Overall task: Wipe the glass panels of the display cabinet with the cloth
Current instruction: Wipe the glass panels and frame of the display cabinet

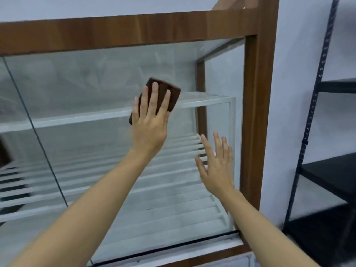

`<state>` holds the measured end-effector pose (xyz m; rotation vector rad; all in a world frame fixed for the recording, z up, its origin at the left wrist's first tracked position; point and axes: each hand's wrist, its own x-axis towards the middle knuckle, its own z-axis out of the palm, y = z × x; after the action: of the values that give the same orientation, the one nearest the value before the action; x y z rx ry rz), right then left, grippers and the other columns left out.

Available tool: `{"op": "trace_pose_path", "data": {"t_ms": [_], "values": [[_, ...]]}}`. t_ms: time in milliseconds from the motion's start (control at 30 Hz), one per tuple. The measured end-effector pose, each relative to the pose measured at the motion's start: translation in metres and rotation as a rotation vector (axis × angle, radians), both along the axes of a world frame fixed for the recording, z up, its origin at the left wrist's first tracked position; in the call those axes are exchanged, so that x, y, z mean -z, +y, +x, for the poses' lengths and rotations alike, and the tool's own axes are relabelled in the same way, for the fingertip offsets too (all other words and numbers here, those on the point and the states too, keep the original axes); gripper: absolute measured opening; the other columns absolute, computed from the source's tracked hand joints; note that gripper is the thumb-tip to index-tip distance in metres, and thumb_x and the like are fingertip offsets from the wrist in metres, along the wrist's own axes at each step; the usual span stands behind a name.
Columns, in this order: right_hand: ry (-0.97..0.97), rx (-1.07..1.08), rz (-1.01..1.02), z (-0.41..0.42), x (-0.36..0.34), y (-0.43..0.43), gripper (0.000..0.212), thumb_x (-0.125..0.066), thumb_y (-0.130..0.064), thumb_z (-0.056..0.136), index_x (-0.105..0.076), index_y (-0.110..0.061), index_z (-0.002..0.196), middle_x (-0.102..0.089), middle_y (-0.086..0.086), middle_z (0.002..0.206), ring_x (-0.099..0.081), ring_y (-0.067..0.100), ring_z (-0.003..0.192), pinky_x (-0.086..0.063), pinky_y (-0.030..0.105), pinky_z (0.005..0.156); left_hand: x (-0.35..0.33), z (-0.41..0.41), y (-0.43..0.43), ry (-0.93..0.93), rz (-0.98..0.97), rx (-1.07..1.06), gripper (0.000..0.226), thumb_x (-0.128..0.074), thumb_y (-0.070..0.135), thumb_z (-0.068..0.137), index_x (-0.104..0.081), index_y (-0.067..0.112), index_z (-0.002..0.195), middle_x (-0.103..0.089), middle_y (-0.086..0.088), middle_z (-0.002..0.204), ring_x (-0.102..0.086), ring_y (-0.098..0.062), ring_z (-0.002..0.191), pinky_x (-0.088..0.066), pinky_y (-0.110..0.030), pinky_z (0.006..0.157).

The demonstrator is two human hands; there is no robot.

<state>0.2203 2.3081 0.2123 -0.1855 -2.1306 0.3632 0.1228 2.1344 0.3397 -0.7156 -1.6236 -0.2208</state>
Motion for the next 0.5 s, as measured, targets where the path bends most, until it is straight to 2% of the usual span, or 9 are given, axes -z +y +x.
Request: {"op": "trace_pose_path", "data": {"t_ms": [100,167,233,300,400,500], "values": [[0.029,-0.017,0.016,0.014,-0.003,0.007,0.064,-0.054,-0.034,0.100,-0.026,-0.028,0.156,-0.011,0.004,0.168,-0.001,0.026,0.155,-0.008,0.051,0.123,0.048,0.003,0.015,0.093,-0.205,0.078,0.054,-0.055,0.010,0.100,-0.043,0.017,0.152,-0.032,-0.013,0.161,-0.027,-0.032,0.150,-0.027,-0.046,0.118],[0.070,-0.015,0.028,0.025,-0.006,0.016,0.062,-0.055,-0.031,0.098,-0.030,-0.026,0.154,-0.018,0.005,0.166,-0.007,0.027,0.154,-0.012,0.051,0.122,0.077,0.007,0.020,0.094,-0.259,0.129,0.052,-0.046,0.001,0.099,-0.049,0.019,0.148,-0.039,-0.009,0.157,-0.035,-0.028,0.146,-0.035,-0.042,0.109],[0.135,-0.014,0.023,0.036,-0.013,0.027,0.059,-0.055,-0.030,0.097,-0.034,-0.025,0.152,-0.025,0.006,0.164,-0.013,0.026,0.153,-0.016,0.053,0.123,0.087,0.012,0.028,0.042,-0.173,0.169,0.054,-0.039,-0.006,0.098,-0.056,0.019,0.143,-0.045,-0.007,0.153,-0.041,-0.028,0.138,-0.040,-0.041,0.097],[0.226,-0.026,0.000,0.047,-0.021,0.041,0.056,-0.056,-0.029,0.096,-0.039,-0.023,0.149,-0.031,0.006,0.161,-0.018,0.025,0.152,-0.019,0.054,0.122,0.087,0.020,0.040,-0.025,-0.050,0.194,0.056,-0.049,-0.013,0.091,-0.061,0.016,0.138,-0.051,-0.010,0.149,-0.044,-0.029,0.131,-0.043,-0.042,0.093],[0.348,-0.085,-0.030,0.058,-0.032,0.064,0.053,-0.055,-0.032,0.096,-0.044,-0.021,0.145,-0.037,0.006,0.157,-0.022,0.024,0.150,-0.018,0.049,0.123,0.085,0.039,0.067,-0.115,0.136,0.248,0.048,-0.059,-0.012,0.090,-0.064,0.008,0.133,-0.054,-0.017,0.144,-0.045,-0.031,0.121,-0.046,-0.046,0.097],[0.423,-0.183,-0.012,0.065,-0.046,0.094,0.050,-0.056,-0.030,0.096,-0.048,-0.015,0.143,-0.041,0.008,0.154,-0.027,0.026,0.149,-0.020,0.050,0.122,0.080,0.068,0.102,-0.192,0.300,0.325,0.039,-0.051,0.000,0.098,-0.061,0.005,0.135,-0.049,-0.020,0.146,-0.044,-0.029,0.121,-0.041,-0.041,0.104]]}}
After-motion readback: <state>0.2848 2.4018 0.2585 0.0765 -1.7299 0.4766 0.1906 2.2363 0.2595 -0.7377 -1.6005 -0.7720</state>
